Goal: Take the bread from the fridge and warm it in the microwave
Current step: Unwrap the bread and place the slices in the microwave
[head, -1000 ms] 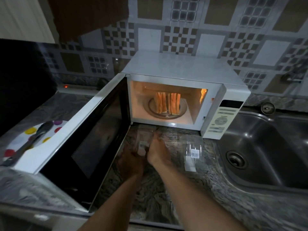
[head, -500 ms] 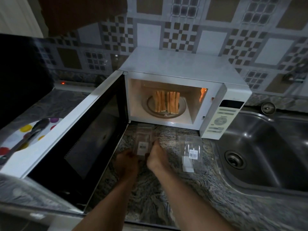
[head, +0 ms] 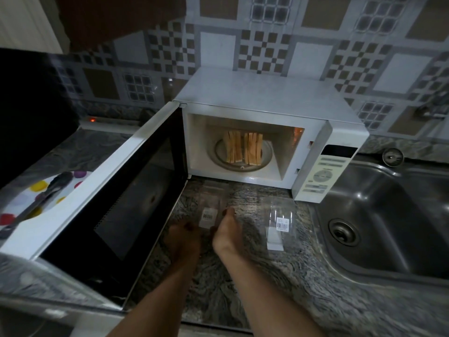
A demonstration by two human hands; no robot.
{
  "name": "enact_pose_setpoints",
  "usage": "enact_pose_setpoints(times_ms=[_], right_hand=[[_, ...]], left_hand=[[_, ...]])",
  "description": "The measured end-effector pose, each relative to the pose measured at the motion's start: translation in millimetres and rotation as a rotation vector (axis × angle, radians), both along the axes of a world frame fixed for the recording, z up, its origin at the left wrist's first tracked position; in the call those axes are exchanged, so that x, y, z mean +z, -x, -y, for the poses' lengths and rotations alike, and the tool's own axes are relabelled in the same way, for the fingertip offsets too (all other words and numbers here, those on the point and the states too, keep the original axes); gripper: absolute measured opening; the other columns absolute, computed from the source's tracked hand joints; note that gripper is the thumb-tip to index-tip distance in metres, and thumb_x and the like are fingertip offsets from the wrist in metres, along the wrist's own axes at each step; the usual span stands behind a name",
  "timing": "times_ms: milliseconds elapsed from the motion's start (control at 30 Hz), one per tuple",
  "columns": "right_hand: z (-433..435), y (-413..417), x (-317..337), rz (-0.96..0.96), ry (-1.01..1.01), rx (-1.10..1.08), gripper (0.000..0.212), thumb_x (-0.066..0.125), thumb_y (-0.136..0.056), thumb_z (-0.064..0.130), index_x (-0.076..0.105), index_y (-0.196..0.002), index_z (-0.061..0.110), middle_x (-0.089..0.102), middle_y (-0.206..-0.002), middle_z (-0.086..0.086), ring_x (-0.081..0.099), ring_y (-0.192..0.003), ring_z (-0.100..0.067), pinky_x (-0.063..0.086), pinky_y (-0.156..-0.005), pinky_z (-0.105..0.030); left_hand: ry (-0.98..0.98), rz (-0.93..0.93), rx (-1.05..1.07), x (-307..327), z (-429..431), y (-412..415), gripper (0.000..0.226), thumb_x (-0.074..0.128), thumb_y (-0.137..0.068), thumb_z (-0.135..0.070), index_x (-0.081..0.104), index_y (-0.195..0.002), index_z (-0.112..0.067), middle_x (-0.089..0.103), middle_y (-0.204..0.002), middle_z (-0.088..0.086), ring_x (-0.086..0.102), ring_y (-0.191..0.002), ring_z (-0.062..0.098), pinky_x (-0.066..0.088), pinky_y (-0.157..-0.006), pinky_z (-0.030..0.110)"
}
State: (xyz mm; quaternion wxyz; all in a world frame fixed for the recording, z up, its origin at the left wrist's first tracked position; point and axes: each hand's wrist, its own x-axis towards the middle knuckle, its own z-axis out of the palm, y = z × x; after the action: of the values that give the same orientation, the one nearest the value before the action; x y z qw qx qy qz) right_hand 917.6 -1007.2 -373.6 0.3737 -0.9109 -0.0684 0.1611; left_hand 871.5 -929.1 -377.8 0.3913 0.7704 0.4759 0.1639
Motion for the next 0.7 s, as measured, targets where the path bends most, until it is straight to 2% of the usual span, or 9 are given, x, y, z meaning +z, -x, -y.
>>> enact_pose_setpoints(times_ms=[67,133,300,467,600,700], right_hand=[[0.0,1.2,1.3,-0.023,0.004,-0.009,0.045,0.031,-0.101,0.007,0.034,-0.144,0.019,0.056,-0.126,-0.012,0.059,-0.104,-0.028,0.050,-0.090,-0.041],[0.4,3.6,3.7,-0.022,0.019,0.002,0.046,0.032,-0.100,0.006,0.034,-0.144,0.020,0.057,-0.124,-0.013,0.060,-0.105,-0.030,0.051,-0.092,-0.043],[6.6,7.2,10.0,0.015,0.037,0.043,0.040,0.049,-0.097,0.008,0.045,-0.135,0.021,0.062,-0.118,-0.011,0.062,-0.105,-0.031,0.053,-0.088,-0.037],[12.1,6.2,15.7,-0.049,-0.015,0.016,0.043,0.062,-0.092,0.013,0.050,-0.132,0.015,0.061,-0.124,-0.008,0.060,-0.114,-0.029,0.052,-0.090,-0.034],[9.5,5.9,13.8,-0.108,-0.026,-0.026,0.050,0.062,-0.091,0.009,0.046,-0.138,0.013,0.057,-0.132,-0.010,0.056,-0.120,-0.030,0.049,-0.098,-0.033],[7.1,4.1,13.9,-0.110,-0.018,-0.070,0.042,0.060,-0.092,0.011,0.049,-0.132,0.009,0.058,-0.132,-0.013,0.055,-0.122,-0.032,0.047,-0.097,-0.034]], left_hand=[[-0.011,-0.029,-0.017,0.6,-0.3,1.4,0.022,0.063,-0.087,-0.011,0.077,-0.103,-0.011,0.071,-0.106,0.022,0.065,-0.102,0.038,0.048,-0.084,0.037],[-0.029,-0.042,-0.036,0.8,0.9,3.0,0.022,0.061,-0.087,-0.010,0.077,-0.103,-0.011,0.071,-0.106,0.022,0.065,-0.102,0.038,0.048,-0.083,0.037],[-0.025,-0.080,-0.048,5.4,5.1,3.8,0.022,0.060,-0.088,-0.011,0.075,-0.104,-0.007,0.070,-0.105,0.024,0.065,-0.101,0.039,0.049,-0.083,0.039],[-0.042,-0.095,-0.076,7.1,8.1,6.7,0.023,0.060,-0.088,-0.014,0.074,-0.106,-0.009,0.068,-0.111,0.022,0.062,-0.107,0.039,0.046,-0.086,0.036],[0.085,-0.027,0.003,5.8,4.9,8.3,0.023,0.068,-0.083,-0.016,0.077,-0.104,-0.011,0.071,-0.108,0.022,0.065,-0.105,0.038,0.050,-0.088,0.037],[0.154,-0.015,0.046,6.6,1.2,10.4,0.025,0.068,-0.088,-0.022,0.075,-0.108,-0.009,0.069,-0.113,0.022,0.062,-0.110,0.037,0.047,-0.090,0.035]])
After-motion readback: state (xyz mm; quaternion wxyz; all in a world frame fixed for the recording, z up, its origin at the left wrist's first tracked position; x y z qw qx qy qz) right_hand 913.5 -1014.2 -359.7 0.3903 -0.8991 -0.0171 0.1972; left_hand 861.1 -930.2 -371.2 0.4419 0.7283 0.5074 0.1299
